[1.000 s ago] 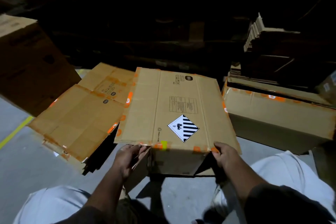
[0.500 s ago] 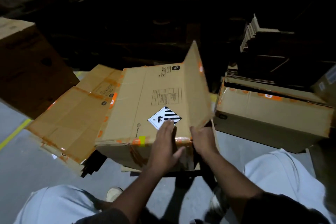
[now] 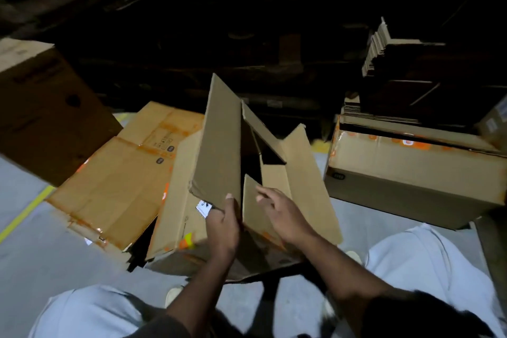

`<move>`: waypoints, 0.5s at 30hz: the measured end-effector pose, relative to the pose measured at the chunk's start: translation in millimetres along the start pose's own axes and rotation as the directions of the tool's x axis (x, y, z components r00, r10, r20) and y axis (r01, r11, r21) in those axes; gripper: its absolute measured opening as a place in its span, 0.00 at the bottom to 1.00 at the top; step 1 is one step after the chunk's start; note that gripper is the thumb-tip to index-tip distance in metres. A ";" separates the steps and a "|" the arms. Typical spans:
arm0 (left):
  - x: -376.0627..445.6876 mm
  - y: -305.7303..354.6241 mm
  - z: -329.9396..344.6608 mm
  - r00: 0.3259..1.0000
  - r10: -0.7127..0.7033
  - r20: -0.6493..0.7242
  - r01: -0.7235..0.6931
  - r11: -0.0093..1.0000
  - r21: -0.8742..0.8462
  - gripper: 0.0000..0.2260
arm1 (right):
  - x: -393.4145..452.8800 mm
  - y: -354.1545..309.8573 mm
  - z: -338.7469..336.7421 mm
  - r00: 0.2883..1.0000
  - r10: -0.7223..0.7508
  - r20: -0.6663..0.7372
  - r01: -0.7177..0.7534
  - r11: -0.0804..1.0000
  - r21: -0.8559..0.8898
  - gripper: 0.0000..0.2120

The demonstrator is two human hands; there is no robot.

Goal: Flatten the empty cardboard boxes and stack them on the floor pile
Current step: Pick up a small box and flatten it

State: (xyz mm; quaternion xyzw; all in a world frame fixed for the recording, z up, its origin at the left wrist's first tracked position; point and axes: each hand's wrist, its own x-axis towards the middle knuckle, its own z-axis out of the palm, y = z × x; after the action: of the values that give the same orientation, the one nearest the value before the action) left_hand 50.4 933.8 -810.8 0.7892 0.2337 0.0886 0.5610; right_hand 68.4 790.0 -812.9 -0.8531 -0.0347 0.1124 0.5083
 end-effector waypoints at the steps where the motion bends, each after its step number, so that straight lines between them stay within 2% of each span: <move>1: 1.3 -5.4 -4.9 1.000 -0.014 -0.020 0.013 1.000 -0.023 0.23 | 4.9 8.1 -4.5 0.998 0.063 -0.012 -0.063 0.997 -0.039 0.22; 4: -4.4 -23.9 -15.3 0.996 -0.078 -0.054 0.074 0.994 -0.075 0.29 | 13.3 22.6 -7.7 0.991 0.116 0.071 -0.100 0.975 -0.199 0.27; 9: -14.9 -32.8 -14.3 0.998 -0.061 -0.005 0.060 0.991 -0.117 0.19 | 21.1 13.6 9.7 0.956 0.133 0.263 -0.062 0.963 -0.261 0.41; 12: -9.7 -37.8 -16.0 0.997 -0.068 -0.027 0.063 0.985 -0.160 0.18 | 26.3 17.0 17.8 0.932 0.194 0.306 -0.132 0.968 -0.213 0.46; 15: -0.9 -36.5 -14.2 0.984 -0.166 -0.058 0.147 0.957 -0.250 0.19 | 30.4 18.7 20.9 0.946 0.132 0.296 -0.049 0.961 -0.272 0.47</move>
State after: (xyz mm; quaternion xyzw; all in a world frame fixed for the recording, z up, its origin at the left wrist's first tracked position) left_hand 34.1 954.8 -839.5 0.6888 0.3044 0.1028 0.6498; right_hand 92.2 804.2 -843.6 -0.8848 -0.0893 0.2632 0.3740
